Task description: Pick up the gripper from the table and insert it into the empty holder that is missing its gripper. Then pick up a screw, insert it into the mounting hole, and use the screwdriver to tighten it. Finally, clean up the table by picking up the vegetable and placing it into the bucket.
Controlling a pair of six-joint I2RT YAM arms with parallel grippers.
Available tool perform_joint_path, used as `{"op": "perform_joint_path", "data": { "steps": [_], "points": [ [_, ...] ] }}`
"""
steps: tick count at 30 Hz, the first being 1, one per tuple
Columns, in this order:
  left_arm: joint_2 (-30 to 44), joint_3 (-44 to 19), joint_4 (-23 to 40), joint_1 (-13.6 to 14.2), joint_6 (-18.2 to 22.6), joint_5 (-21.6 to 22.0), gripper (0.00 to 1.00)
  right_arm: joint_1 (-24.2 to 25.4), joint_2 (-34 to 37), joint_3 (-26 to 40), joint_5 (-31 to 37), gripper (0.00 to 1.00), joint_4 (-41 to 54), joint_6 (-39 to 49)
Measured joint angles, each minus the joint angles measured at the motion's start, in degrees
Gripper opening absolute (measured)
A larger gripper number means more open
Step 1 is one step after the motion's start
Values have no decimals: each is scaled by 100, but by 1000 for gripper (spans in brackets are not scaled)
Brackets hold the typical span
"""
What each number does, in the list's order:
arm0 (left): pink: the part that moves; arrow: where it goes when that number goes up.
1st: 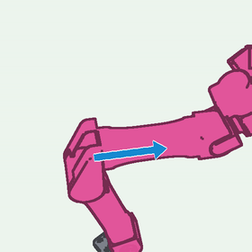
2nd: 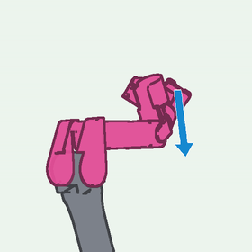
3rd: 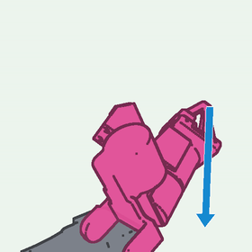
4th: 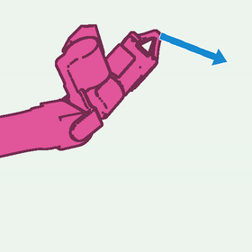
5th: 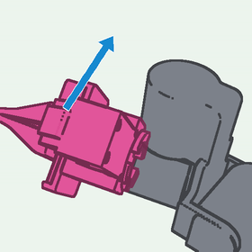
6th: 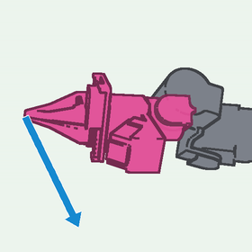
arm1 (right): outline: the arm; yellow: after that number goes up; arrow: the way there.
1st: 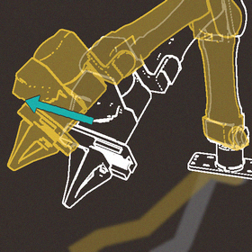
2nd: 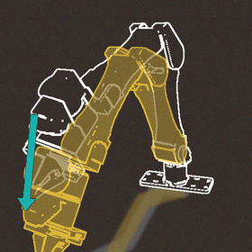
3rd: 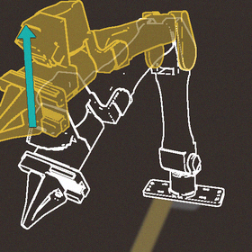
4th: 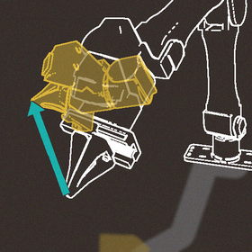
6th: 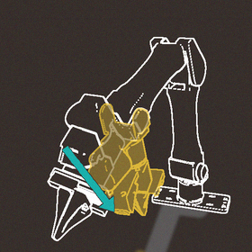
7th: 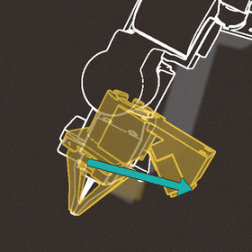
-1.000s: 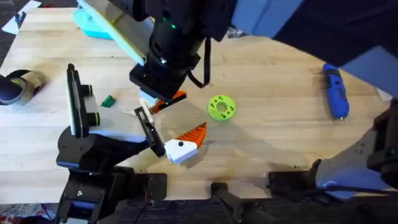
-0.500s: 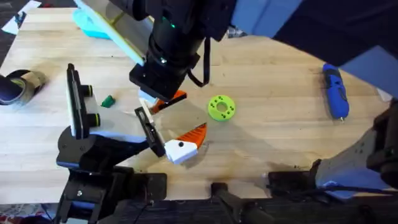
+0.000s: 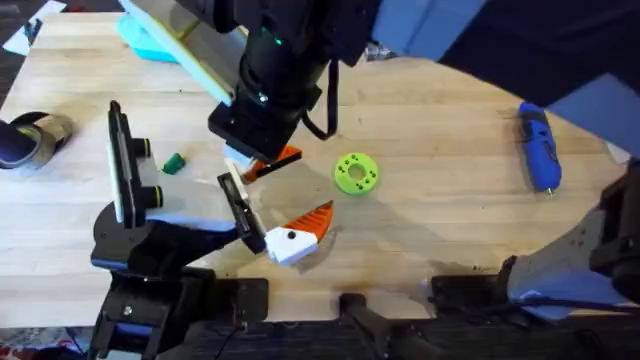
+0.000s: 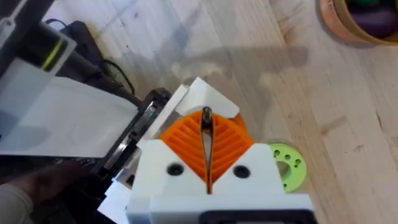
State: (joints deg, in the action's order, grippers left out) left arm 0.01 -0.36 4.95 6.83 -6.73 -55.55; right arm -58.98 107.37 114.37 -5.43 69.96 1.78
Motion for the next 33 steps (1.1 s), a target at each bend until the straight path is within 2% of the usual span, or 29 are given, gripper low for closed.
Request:
{"op": "perform_joint_path", "data": {
  "steps": [33],
  "points": [
    [8, 0, 3, -3, -26, 1, 992, 1, 188, 2, -26, 6, 74, 20]
  ]
}}
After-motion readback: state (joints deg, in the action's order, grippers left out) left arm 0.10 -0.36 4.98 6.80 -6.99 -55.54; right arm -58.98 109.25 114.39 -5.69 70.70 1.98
